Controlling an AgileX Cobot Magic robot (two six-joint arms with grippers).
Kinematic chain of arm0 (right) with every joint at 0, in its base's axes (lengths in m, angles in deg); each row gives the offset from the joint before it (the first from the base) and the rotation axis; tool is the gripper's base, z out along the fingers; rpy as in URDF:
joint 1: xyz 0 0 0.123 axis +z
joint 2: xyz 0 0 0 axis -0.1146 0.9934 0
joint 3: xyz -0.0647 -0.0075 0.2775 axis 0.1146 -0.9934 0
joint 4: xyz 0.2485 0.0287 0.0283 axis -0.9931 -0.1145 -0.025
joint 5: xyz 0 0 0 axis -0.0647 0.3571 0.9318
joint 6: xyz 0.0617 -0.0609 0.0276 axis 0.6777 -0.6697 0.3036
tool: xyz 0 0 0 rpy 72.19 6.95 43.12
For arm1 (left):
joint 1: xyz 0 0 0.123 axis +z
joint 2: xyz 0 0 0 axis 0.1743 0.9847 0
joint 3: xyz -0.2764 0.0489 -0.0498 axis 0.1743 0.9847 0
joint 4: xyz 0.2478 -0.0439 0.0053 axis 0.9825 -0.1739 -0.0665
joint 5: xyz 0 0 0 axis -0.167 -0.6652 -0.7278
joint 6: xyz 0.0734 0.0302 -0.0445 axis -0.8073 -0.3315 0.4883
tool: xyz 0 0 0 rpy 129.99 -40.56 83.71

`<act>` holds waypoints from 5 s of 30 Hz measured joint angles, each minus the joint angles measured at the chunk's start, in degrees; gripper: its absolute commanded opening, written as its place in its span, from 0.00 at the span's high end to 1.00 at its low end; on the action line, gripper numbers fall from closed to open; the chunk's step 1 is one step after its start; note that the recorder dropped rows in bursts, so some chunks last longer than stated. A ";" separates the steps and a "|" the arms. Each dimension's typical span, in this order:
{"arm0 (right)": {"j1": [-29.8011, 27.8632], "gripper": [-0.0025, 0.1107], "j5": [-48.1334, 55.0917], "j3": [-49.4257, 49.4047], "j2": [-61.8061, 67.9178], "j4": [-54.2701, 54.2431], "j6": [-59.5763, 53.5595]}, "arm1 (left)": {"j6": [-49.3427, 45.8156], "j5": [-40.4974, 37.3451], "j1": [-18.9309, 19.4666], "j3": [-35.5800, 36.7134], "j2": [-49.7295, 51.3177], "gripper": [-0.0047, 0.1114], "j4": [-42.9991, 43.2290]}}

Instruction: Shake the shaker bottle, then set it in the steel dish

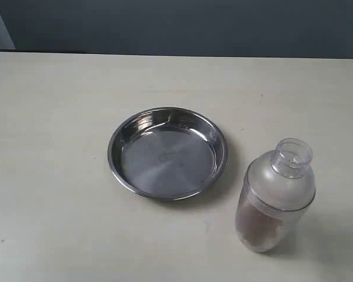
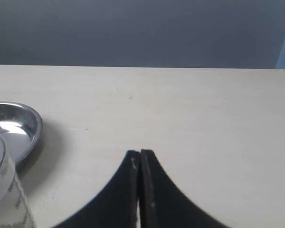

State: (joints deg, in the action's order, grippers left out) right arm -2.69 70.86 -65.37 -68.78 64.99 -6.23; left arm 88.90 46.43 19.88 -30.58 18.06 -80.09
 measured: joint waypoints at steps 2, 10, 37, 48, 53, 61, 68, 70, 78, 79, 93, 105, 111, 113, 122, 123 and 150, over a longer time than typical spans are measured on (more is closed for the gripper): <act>0.00 0.98 0.00 0.00 0.00 0.00 0.00 | 1.47 1.27 0.00 -3.31 0.65 0.96 4.44; 0.00 0.98 0.00 0.00 0.00 0.00 0.00 | 32.17 35.43 -0.09 -17.29 31.30 0.96 64.91; 0.00 0.98 0.00 0.00 0.00 0.00 0.00 | 22.95 61.43 -28.15 -28.87 94.45 0.30 89.72; 0.00 0.98 0.00 0.00 0.00 0.00 0.00 | 14.93 62.61 -34.67 -29.05 102.83 0.32 86.24; 0.00 0.98 0.00 0.00 0.00 0.00 0.00 | 18.12 62.69 -34.78 -29.28 102.83 0.23 85.34; 0.00 0.98 0.00 0.00 0.00 0.00 0.00 | 24.28 62.69 -35.01 -33.10 102.83 0.19 93.70; 0.00 0.98 0.00 0.00 0.00 0.00 0.00 | 24.63 62.84 -38.79 -35.61 104.06 0.19 94.68; 0.00 0.98 0.00 0.00 0.00 0.00 0.00 | 23.48 62.84 -40.11 -35.75 105.35 0.19 94.47; 0.00 0.98 0.00 0.00 0.00 0.00 0.00 | 19.63 62.84 -42.11 -36.06 111.00 0.19 87.65; 0.00 0.98 0.00 0.00 0.00 0.00 0.00 | 19.50 62.84 -42.11 -36.06 111.63 0.19 87.10; 0.00 0.98 0.00 0.00 0.00 0.00 0.00 | 17.50 62.73 -46.07 -40.52 115.52 0.19 83.60; 0.00 0.98 0.00 0.00 0.00 0.00 0.10 | 17.16 62.85 -48.66 -42.66 119.58 0.19 80.56; 0.00 0.98 0.00 0.00 0.00 0.00 -0.03 | 16.81 62.85 -50.30 -44.91 121.26 0.19 79.18; 0.00 0.98 0.00 0.00 0.00 0.00 -0.03 | 16.68 62.85 -50.41 -45.42 121.48 0.19 79.06; 0.00 0.98 0.00 0.00 0.00 0.00 -0.03 | 16.54 63.72 -50.91 -46.30 123.33 0.19 74.62; 0.00 0.98 0.00 0.00 0.00 0.00 -0.03 | 16.54 63.72 -50.91 -46.30 123.33 0.19 74.48; 0.00 0.98 0.00 0.00 0.00 0.00 -0.03 | 16.51 63.70 -52.03 -46.40 123.45 0.20 73.08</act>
State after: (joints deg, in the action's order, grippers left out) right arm -2.69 70.86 -65.37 -68.78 64.99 -6.26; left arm 105.41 110.13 -32.14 -76.98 141.51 -7.02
